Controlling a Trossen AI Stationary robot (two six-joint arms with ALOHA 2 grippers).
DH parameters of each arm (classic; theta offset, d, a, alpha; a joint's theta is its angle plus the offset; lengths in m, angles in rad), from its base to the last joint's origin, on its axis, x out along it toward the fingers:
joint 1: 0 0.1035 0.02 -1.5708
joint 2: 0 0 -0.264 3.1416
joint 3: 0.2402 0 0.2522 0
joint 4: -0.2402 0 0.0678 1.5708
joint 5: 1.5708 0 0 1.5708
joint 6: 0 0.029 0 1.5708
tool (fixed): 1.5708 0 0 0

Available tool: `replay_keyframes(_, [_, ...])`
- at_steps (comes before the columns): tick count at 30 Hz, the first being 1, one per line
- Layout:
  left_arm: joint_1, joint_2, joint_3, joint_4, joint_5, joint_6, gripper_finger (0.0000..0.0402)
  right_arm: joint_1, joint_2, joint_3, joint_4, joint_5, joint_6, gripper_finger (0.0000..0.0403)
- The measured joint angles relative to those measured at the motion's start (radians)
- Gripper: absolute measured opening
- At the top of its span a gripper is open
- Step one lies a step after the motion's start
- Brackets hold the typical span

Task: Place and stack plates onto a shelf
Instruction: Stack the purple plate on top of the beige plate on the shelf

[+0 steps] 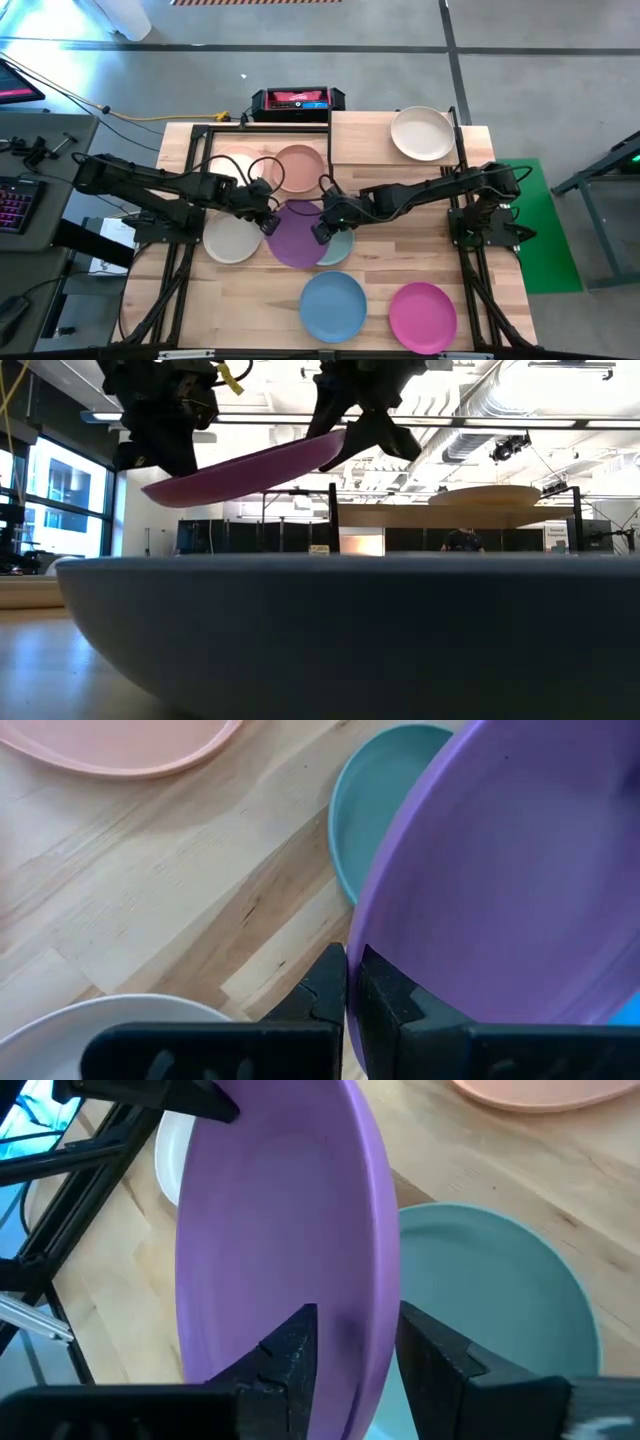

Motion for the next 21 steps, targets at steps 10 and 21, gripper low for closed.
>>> replay_keyframes(10, [-0.001,0.0,0.0,-0.002,0.0,0.011,0.0,0.0,0.0,0.0,-0.004,-0.031,0.059,0.0033])
replay_keyframes(21, [-0.001,0.0,0.0,-0.001,0.004,0.016,0.0005,0.001,0.0,0.0,-0.013,-0.042,0.112,0.0005])
